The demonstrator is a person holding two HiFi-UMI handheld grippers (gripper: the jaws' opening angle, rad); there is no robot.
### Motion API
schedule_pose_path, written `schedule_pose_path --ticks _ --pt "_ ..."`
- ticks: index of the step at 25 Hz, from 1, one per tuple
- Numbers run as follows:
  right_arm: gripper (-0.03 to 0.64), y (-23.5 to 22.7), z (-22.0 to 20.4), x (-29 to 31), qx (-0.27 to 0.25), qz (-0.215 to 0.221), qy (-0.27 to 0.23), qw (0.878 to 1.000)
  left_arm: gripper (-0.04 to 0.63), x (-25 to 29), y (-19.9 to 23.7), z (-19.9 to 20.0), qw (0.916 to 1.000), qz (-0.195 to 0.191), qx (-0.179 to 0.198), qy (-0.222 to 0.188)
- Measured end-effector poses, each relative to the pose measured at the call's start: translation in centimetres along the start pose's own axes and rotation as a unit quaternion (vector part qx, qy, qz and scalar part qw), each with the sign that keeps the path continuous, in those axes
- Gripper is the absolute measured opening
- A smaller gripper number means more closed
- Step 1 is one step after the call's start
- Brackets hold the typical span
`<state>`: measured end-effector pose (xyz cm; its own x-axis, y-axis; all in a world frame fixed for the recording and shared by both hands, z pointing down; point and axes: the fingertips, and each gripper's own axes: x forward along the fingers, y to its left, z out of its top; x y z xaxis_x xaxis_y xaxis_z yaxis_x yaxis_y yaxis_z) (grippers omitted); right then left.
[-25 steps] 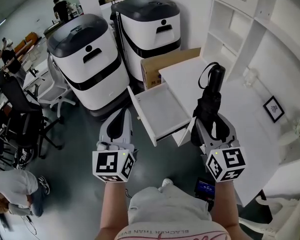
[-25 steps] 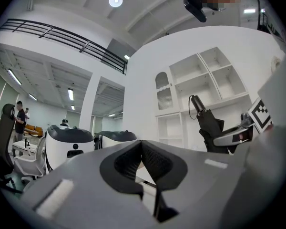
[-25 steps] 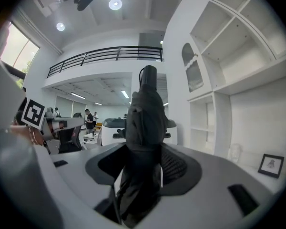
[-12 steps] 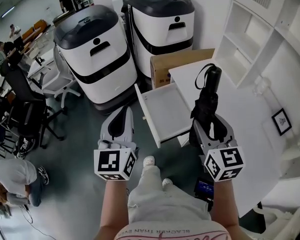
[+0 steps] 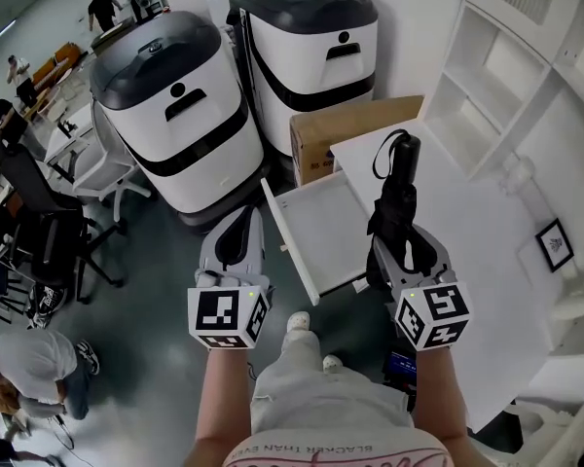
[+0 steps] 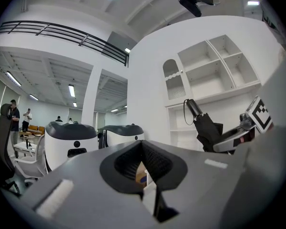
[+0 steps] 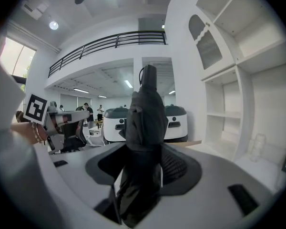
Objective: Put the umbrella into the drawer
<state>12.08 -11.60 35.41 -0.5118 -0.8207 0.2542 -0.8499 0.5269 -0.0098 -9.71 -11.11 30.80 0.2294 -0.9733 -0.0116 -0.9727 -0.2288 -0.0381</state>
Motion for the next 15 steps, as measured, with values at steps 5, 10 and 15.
schedule_pose_path --ticks 5,10,15 --pt "0.221 -0.2 -0.8 4.6 0.007 -0.004 0.028 1.000 0.011 4.3 2.5 -1.0 0.9998 -0.015 -0.010 0.008" --pt "0.221 -0.5 -2.2 9.1 0.024 -0.009 0.059 0.998 0.011 8.6 4.3 -2.5 0.9990 -0.037 -0.014 0.021" --pt "0.221 -0.2 -4.4 13.0 0.046 -0.013 0.098 0.994 0.011 11.6 5.9 -4.5 0.9973 -0.056 -0.021 0.043"
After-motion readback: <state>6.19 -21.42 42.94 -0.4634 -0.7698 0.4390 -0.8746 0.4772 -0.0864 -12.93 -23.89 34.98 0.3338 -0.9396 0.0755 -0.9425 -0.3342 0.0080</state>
